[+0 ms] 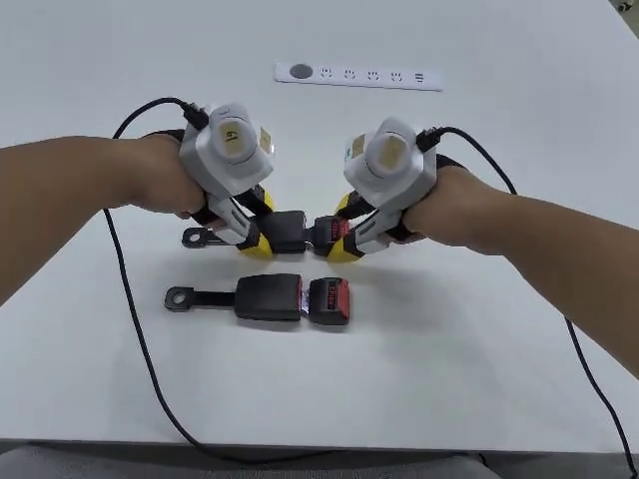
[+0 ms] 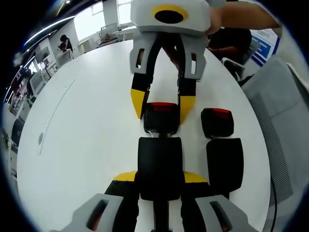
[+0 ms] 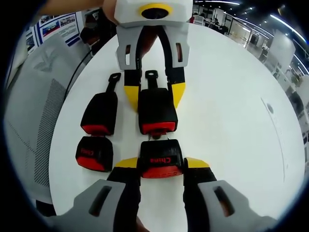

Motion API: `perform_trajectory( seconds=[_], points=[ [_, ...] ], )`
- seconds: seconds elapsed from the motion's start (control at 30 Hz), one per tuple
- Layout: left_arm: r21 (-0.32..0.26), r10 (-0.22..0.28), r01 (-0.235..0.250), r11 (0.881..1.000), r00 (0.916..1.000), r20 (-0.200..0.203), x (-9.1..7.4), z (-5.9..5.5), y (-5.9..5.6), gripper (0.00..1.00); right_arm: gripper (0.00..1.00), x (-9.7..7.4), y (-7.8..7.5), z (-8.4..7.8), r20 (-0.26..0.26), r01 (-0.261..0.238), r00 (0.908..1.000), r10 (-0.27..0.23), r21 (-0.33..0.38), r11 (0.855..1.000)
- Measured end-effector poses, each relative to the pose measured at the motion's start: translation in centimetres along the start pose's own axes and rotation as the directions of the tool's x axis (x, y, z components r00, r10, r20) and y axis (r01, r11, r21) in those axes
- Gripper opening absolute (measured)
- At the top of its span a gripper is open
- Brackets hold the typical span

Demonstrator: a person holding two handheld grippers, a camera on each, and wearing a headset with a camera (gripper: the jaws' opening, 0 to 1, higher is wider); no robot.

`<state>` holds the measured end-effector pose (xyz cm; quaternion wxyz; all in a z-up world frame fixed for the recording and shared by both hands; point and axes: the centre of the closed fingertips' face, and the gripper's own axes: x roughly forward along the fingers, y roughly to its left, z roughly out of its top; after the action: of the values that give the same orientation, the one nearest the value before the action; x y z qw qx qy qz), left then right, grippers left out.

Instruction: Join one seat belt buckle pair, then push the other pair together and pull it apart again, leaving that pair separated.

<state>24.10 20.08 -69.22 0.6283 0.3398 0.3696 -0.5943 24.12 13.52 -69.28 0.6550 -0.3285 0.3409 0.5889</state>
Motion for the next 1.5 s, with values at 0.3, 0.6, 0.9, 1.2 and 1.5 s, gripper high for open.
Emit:
perform_trajectory(
  seconds=[0.3, 0.6, 0.9, 1.2, 1.5],
  points=[
    [0.005, -0.004, 0.004, 1.000, 0.9999, -0.013, 0.0, 0.1, -0.1, 0.32, 0.32, -0.5, 0.1, -0.6, 0.020, 0.000, 0.9998, -0.001, 0.024, 1.000],
    [0.000, -0.002, 0.002, 1.000, 1.0000, -0.005, 0.0, 0.0, 0.0, 0.33, 0.33, -1.5, -0.3, -2.1, 0.015, 0.018, 0.9997, -0.018, 0.014, 1.000],
    [0.003, -0.001, 0.001, 1.000, 1.0000, -0.003, 0.0, 0.0, 0.0, 0.33, 0.33, -4.3, -0.7, -6.1, -0.007, 0.053, 0.9986, -0.053, 0.046, 0.998],
    [0.003, -0.001, 0.001, 1.000, 1.0000, -0.007, -0.1, 0.2, -0.3, 0.33, 0.33, -6.4, -0.6, -9.8, -0.038, 0.067, 0.9972, -0.065, 0.071, 0.995],
    [0.003, 0.001, -0.001, 1.000, 1.0000, -0.005, -0.1, 0.1, -0.2, 0.34, 0.34, -7.9, 0.0, -11.8, -0.065, 0.051, 0.9968, -0.045, 0.096, 0.994]
  ],
)
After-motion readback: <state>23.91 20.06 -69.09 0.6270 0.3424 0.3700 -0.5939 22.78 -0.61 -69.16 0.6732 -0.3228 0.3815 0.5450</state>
